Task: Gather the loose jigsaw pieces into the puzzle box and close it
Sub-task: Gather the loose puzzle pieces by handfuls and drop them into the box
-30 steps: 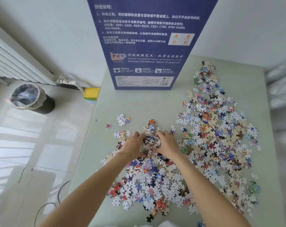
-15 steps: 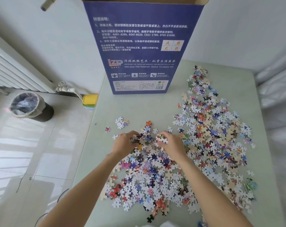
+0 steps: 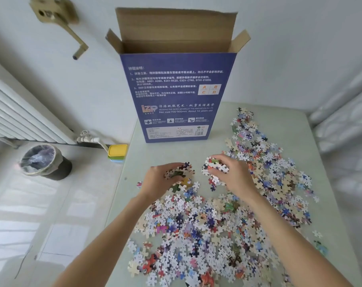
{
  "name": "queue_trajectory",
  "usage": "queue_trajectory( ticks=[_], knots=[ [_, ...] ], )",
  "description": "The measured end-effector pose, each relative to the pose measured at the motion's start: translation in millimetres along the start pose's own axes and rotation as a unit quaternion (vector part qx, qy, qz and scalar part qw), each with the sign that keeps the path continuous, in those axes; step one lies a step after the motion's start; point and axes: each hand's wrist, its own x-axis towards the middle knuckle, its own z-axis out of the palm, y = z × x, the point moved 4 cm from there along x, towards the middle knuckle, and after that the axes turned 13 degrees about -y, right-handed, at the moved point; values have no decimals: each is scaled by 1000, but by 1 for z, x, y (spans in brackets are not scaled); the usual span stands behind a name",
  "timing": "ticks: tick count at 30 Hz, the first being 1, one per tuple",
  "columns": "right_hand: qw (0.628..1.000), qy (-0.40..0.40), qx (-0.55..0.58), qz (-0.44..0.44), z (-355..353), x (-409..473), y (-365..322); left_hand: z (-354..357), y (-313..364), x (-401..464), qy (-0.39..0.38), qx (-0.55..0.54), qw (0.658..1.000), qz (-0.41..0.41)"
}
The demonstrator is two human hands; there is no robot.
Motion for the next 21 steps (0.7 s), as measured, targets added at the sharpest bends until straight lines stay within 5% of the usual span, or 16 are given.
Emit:
queue_trajectory(
  ticks=[6,13,21],
  knots=[
    [991,76,52,-95,-93,23,-69,-101,78,16,120,8,985,123],
    [964,171,-2,-202,-189,91,-153,-230,165,61,268,61,929,249],
    [945,111,-186,-243,-193,162,-178,-241,138,119,160,257,935,183]
  ],
)
